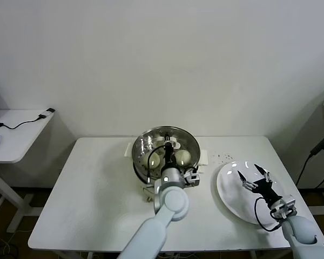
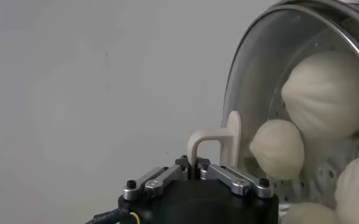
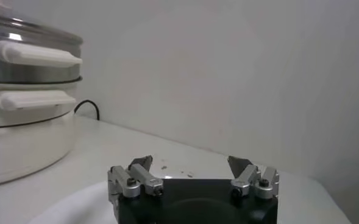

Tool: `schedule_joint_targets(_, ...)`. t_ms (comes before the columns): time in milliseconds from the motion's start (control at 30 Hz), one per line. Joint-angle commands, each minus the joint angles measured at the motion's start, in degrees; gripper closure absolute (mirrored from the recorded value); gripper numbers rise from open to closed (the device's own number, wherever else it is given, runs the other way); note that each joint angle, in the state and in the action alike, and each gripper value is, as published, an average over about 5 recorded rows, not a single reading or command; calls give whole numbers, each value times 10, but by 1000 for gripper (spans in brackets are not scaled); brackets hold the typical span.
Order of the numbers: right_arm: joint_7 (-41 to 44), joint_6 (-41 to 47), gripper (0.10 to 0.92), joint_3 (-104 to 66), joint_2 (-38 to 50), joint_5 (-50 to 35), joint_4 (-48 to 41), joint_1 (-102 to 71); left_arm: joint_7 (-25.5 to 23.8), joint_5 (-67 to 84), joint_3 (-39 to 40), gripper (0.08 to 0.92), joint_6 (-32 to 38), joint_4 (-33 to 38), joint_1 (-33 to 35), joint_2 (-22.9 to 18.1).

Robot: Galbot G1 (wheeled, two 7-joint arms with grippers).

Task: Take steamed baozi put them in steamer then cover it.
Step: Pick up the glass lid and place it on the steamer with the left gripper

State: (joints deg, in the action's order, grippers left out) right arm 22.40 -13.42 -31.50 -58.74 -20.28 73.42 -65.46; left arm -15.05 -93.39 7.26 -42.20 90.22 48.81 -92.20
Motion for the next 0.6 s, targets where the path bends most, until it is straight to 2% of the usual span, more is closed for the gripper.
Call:
schedule_joint_targets(33,3,-2,203,-3,-2,3,-2,-1,6,7,1,854,-4,-7,3,-8)
schedule_joint_targets(300,6,-3,203,-6,-3,5,-2,-2,14,9,2,854,-1,-11,5,-7)
schedule_joint_targets(600,8,-2,203,-6,-1,5,-2,-1,-8,-10,-5,840,21,9,17,0)
